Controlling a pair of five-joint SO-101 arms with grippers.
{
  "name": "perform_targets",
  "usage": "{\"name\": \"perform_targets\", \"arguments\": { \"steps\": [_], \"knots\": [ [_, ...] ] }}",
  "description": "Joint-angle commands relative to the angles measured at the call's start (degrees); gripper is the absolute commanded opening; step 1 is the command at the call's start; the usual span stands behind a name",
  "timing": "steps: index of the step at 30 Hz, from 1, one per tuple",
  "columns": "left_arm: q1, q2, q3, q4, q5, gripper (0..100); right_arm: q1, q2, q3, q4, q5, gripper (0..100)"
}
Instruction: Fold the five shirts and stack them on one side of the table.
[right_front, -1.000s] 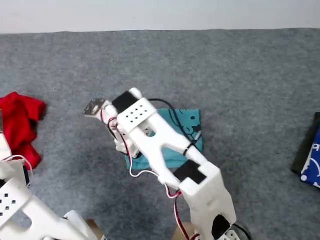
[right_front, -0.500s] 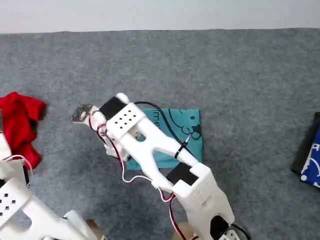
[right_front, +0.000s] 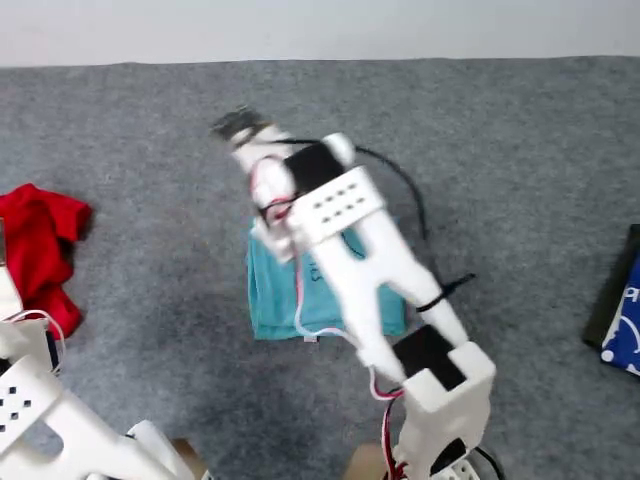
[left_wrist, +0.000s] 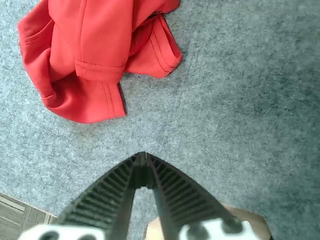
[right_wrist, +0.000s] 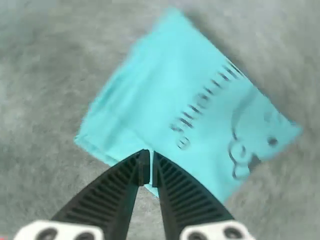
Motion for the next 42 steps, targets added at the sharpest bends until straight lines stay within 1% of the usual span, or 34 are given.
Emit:
{"name": "perform_targets", "arguments": {
  "steps": [1,4,10,12,14,17,19,25,34,37,42],
  "knots": [
    [0.26,-0.97,-0.22,0.79,0.44,0,4.79,-4.62,0.79,2.42,-9.49,9.1],
    [0.26,-0.97,-0.22,0.97,0.35,0,6.81,-6.55,3.25,2.42,-17.41,10.2],
    [0.26,-0.97,-0.22,1.05,0.18,0,7.34,-13.41,16.62,2.33,-28.75,10.5],
    [0.26,-0.97,-0.22,1.05,0.18,0,7.43,-14.29,21.10,2.15,-31.03,12.1],
    [0.26,-0.97,-0.22,1.05,0.18,0,7.43,-14.20,24.70,1.89,-32.35,18.5],
    [0.26,-0.97,-0.22,1.05,0.18,0,8.13,-14.20,28.40,-1.10,-37.45,30.7],
    [0.26,-0.70,-0.22,1.05,0.18,0,9.01,-14.20,30.07,-4.53,-40.09,35.2],
    [0.26,-0.53,-0.22,0.88,0.09,0,12.26,-14.11,36.57,-14.02,-40.70,36.6],
    [0.35,-0.53,-0.22,0.79,0.09,0,12.53,-13.85,45.10,-24.13,-40.70,36.5],
    [0.35,-0.53,-0.22,0.97,0.09,0,12.53,-10.51,46.68,-25.63,-40.70,36.5],
    [0.35,-0.88,-0.22,1.05,0.09,0,12.44,-2.33,44.57,-24.40,-40.70,36.4]
  ]
}}
